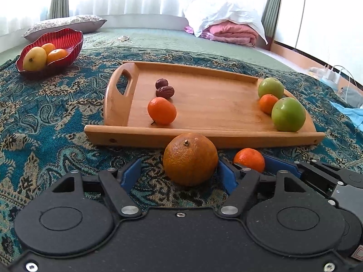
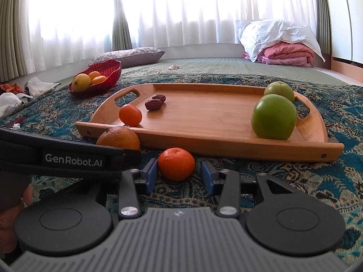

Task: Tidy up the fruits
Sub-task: 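Grasp the last tangerine with the right tool while the left tool holds the orange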

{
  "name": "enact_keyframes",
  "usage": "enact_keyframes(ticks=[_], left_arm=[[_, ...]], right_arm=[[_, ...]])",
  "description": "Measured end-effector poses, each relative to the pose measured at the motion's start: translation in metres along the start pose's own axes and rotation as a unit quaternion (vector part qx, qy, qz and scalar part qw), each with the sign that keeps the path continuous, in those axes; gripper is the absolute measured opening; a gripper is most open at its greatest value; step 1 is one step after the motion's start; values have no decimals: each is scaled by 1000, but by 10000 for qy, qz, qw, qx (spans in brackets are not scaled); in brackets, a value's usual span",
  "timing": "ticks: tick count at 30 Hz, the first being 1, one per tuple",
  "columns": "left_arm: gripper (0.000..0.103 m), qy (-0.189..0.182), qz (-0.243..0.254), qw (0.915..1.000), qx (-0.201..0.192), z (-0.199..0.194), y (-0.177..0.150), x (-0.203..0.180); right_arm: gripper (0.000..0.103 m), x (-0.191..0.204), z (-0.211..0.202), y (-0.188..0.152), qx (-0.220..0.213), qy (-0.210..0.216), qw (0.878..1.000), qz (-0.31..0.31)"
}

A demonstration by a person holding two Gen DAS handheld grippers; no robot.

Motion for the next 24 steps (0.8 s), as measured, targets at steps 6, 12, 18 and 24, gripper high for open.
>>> enact_keyframes(ticks=[6, 12, 18, 24], left_arm=[[49, -196, 4, 9998, 32, 1, 0, -7], [48, -195, 24, 9998, 3, 1, 0, -8], [48, -133, 98, 9999, -28, -2, 1, -9], [48, -66, 160, 9998, -128, -8, 5, -8]], right_arm=[[49, 0, 3, 1, 39, -19, 10000, 78], [48, 0, 4, 1, 43, -33, 9999, 86], [39, -1, -1, 1, -43, -36, 9999, 111], [39, -3, -8, 4, -131, -66, 9998, 145]])
Point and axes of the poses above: each gripper's, at about its wrist camera, not at the fingertips, and z roughly the way its jaws point, x to its left, y to its top, the point moved 5 cm from there along z, roughly the way its jaws point, and after that the axes turned 15 degrees about -z, right-handed, at the moved point
